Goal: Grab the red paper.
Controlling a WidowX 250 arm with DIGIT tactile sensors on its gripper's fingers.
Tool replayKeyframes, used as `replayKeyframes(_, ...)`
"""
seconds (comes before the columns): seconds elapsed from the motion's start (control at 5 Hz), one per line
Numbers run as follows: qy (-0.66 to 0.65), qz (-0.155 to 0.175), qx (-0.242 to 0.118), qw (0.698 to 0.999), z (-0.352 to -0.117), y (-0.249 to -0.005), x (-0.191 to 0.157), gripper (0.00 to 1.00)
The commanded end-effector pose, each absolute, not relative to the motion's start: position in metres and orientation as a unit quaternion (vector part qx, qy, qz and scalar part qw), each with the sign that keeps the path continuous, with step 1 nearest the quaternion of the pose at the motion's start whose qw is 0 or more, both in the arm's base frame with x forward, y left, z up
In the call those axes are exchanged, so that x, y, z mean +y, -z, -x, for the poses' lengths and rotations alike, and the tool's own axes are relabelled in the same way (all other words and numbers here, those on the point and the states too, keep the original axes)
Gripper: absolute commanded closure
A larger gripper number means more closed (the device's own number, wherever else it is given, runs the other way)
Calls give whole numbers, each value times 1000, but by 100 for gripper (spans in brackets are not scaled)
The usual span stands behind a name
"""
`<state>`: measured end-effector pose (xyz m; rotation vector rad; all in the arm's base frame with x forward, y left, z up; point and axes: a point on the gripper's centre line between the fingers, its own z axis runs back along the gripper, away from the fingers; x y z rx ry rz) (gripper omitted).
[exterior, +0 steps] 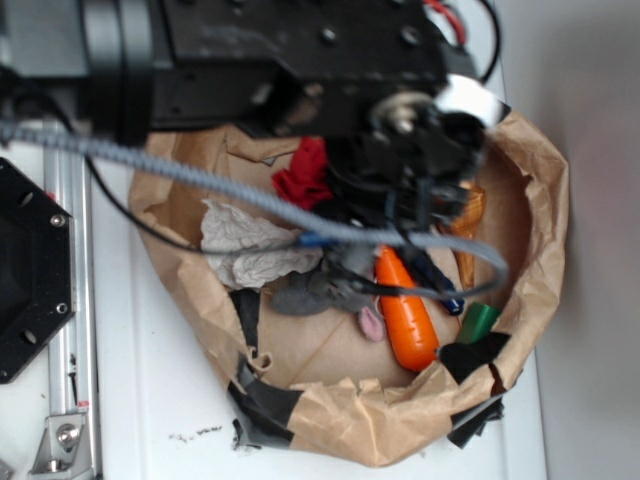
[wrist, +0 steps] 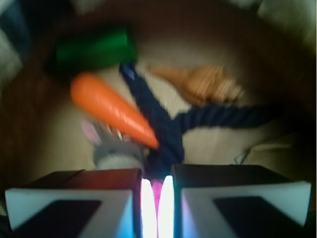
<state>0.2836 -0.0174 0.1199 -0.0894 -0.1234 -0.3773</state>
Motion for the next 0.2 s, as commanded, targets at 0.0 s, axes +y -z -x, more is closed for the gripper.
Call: replayKeyframes(0.0, 62, 80, -101, 990, -279, -153, -32, 100)
